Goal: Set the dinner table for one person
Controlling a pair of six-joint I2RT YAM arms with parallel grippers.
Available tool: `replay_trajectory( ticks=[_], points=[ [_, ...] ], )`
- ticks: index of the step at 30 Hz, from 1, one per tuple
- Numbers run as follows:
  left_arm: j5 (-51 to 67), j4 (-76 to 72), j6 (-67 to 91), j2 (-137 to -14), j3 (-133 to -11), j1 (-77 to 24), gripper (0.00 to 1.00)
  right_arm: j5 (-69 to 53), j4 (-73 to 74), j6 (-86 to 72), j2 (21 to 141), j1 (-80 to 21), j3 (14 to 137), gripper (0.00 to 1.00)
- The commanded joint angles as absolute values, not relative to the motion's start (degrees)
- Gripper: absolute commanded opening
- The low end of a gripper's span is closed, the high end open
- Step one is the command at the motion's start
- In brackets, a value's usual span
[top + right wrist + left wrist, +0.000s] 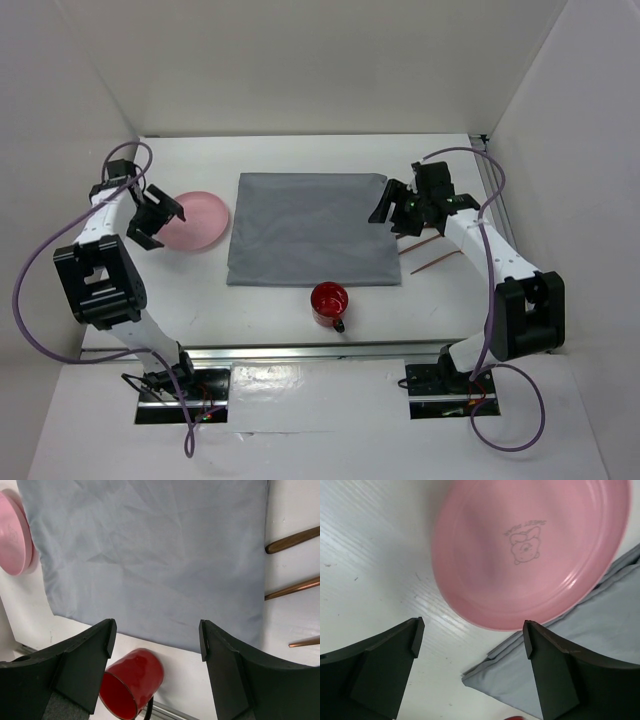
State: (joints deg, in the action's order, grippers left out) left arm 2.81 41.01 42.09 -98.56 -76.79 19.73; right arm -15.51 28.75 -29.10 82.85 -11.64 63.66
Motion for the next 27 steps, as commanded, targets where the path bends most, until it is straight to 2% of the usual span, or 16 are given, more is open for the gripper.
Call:
replay_trajectory(
  ticks=[1, 4, 7, 8, 11, 12, 15, 16, 17, 20, 24, 27],
  points=[
    [2.2, 40.9, 41.8, -99.0, -73.9, 20.4, 1.00, -15.8, 28.7, -29.4, 80.7, -12.0, 63.1, 0.79],
    [2.2, 38.7, 42.5, -100.5, -72.4, 20.9, 1.00, -15.8, 28.7, -28.9, 80.7, -12.0, 63.1, 0.80],
    [5.0, 35.3, 43.7, -103.7, -71.9, 20.9, 0.93, -15.8, 29.2, -28.9, 80.7, -12.0, 63.1, 0.80],
    [5.0, 35.3, 44.6, -104.7, -71.9, 20.9, 0.85, -15.8, 29.2, -28.9, 80.7, -12.0, 63.1, 0.80],
    [5.0, 34.6, 45.1, -107.9, -72.4, 20.9, 0.73, -15.2, 29.7, -28.9, 80.1, -12.0, 63.1, 0.80],
    [5.0, 34.0, 45.1, -108.5, -72.4, 20.9, 0.64, -15.2, 30.2, -28.9, 80.1, -12.0, 63.1, 0.80],
    [5.5, 34.9, 43.6, -109.7, -73.7, 20.9, 0.57, -14.1, 30.8, -28.9, 79.5, -12.0, 63.1, 0.80],
    [4.8, 34.9, 43.6, -108.8, -73.7, 20.9, 0.49, -13.5, 31.5, -28.9, 79.5, -12.0, 63.1, 0.80],
    [4.7, 35.6, 43.6, -108.0, -73.7, 20.9, 0.29, -13.5, 31.5, -28.9, 79.5, -12.0, 63.6, 0.80],
    [3.3, 37.3, 43.0, -103.5, -74.3, 20.9, 0.00, -13.0, 31.5, -28.9, 79.5, -12.0, 64.2, 0.80],
    [5.6, 38.2, 40.8, -94.9, -76.3, 20.4, 0.00, -12.4, 32.0, -28.9, 80.2, -12.0, 64.7, 0.80],
    [7.8, 38.2, 38.9, -90.0, -78.7, 14.6, 0.00, -8.5, 32.6, -29.4, 80.9, -12.0, 65.2, 0.80]
  ],
)
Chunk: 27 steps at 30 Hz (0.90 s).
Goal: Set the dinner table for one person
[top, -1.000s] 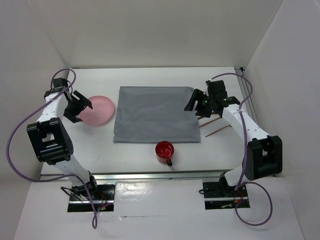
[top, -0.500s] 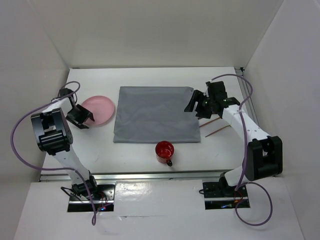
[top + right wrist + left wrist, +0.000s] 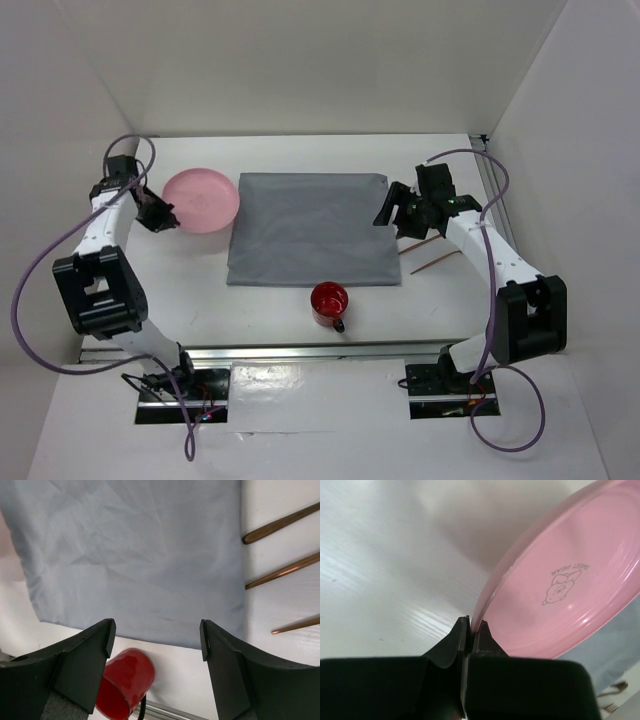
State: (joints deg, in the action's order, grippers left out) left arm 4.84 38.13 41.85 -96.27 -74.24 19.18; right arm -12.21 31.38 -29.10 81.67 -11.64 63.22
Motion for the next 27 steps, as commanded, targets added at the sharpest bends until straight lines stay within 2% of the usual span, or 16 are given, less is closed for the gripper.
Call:
replay_trajectory(
  ticks=[1, 6, 9, 13, 16, 20, 22, 24, 27],
  points=[
    [7.8, 39.0, 38.8, -90.0, -79.3, 12.7, 0.00, -7.5, 33.1, -29.4, 81.4, -12.0, 65.2, 0.80],
    [9.0, 37.4, 40.0, -92.0, -81.4, 0.9, 0.00, -2.6, 35.5, -31.1, 81.4, -12.0, 67.1, 0.80],
    [10.4, 38.1, 40.0, -98.5, -86.1, -5.8, 0.00, -1.2, 37.2, -31.6, 81.4, -11.5, 67.1, 0.80],
    [13.2, 38.6, 40.5, -108.3, -92.1, -10.9, 0.00, -1.2, 38.4, -32.2, 78.9, -10.8, 66.0, 0.80],
    [12.5, 37.9, 41.8, -109.6, -92.6, -14.0, 0.00, -1.2, 39.0, -30.2, 77.6, -10.3, 65.5, 0.80],
    [12.0, 36.7, 42.4, -113.8, -93.2, -16.0, 0.00, -5.3, 39.6, -25.9, 76.0, -9.8, 64.9, 0.79],
    [12.0, 36.7, 42.4, -115.0, -93.2, -16.7, 0.00, -11.5, 40.1, -23.4, 75.4, -9.8, 64.9, 0.76],
    [12.5, 35.8, 42.4, -115.7, -91.3, -17.2, 0.00, -16.3, 39.6, -18.9, 74.9, -14.9, 64.9, 0.72],
    [11.2, 35.8, 42.4, -116.3, -90.7, -17.9, 0.00, -11.5, 42.7, -19.6, 74.8, -21.8, 66.4, 0.72]
  ],
)
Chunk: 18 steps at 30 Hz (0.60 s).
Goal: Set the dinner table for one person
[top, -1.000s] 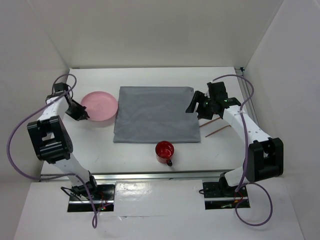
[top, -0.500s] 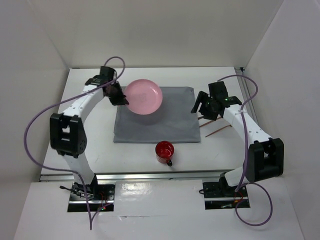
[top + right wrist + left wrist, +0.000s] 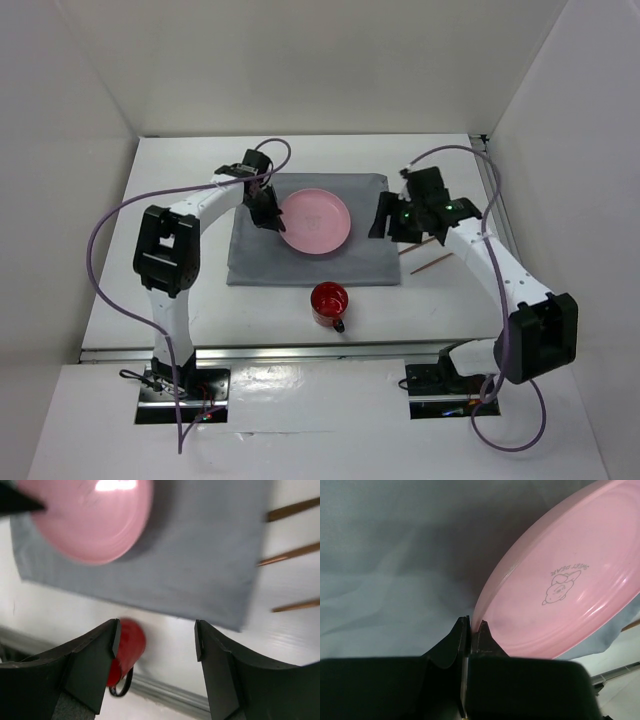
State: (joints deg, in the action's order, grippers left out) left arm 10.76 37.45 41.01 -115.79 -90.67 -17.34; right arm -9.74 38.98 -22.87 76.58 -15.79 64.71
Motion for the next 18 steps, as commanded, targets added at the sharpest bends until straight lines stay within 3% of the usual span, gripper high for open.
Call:
replay_trajectory(
  ticks=[1, 2, 3, 4, 8, 9, 10, 11, 15, 18],
  points=[
    [10.4, 35.8, 42.4, -116.3, -90.1, -17.9, 0.00, -10.1, 44.0, -19.6, 75.5, -24.9, 66.4, 0.74],
    [9.8, 35.8, 42.9, -116.3, -89.4, -17.9, 0.01, -10.1, 44.9, -20.1, 76.7, -26.4, 66.9, 0.75],
    [9.8, 35.8, 42.3, -116.3, -89.4, -17.9, 0.11, -10.1, 45.4, -21.2, 76.7, -28.1, 66.4, 0.77],
    [9.8, 35.8, 42.3, -116.3, -89.4, -17.9, 0.31, -10.1, 45.4, -21.8, 77.5, -31.6, 65.1, 0.78],
    [9.1, 38.7, 39.6, -117.3, -90.0, -18.5, 0.63, -8.9, 43.6, -25.6, 78.7, -37.9, 61.6, 0.83],
    [9.1, 38.7, 38.8, -116.4, -90.0, -18.5, 0.83, -8.9, 42.7, -26.7, 79.4, -38.8, 61.6, 0.83],
    [9.1, 38.7, 38.8, -115.8, -90.0, -18.5, 0.89, -8.9, 42.2, -26.7, 80.0, -39.5, 60.7, 0.83],
    [9.1, 39.2, 38.2, -114.2, -89.5, -18.5, 0.94, -8.9, 41.7, -27.6, 80.0, -40.8, 60.1, 0.83],
    [7.4, 42.5, 37.6, -109.9, -90.4, -18.5, 0.94, -6.5, 40.3, -28.7, 83.6, -43.0, 59.5, 0.82],
    [6.0, 44.9, 37.6, -105.8, -93.0, -17.8, 0.93, -5.2, 38.1, -29.2, 86.2, -44.5, 58.3, 0.75]
  ],
)
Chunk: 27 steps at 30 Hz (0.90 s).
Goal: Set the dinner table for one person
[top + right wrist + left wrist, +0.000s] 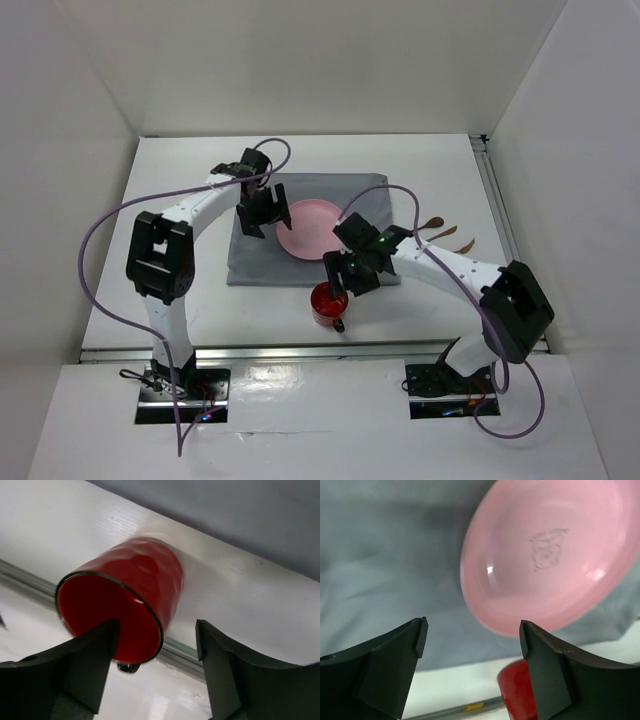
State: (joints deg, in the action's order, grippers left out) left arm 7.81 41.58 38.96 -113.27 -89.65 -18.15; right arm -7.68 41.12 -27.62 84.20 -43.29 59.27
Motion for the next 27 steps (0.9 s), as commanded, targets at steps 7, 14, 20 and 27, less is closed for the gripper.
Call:
replay_trajectory(
  ticks=[7, 14, 20, 27],
  points=[
    [5.4, 49.5, 34.2, -101.8, -100.5, -14.1, 0.89, -1.7, 40.9, -32.8, 86.4, -46.1, 59.8, 0.05],
    [8.8, 50.3, 33.1, -98.9, -101.6, -12.2, 0.81, 7.0, 58.9, -33.4, 84.2, -43.3, 76.9, 0.00],
    [9.9, 49.7, 32.4, -97.2, -101.0, -11.2, 0.70, 15.7, 62.4, -32.2, 95.2, -29.7, 95.6, 0.00],
    [11.0, 48.9, 31.3, -94.1, -94.4, -11.2, 0.68, 15.0, 56.2, -29.3, 114.1, -17.3, 115.0, 0.00]
  ],
)
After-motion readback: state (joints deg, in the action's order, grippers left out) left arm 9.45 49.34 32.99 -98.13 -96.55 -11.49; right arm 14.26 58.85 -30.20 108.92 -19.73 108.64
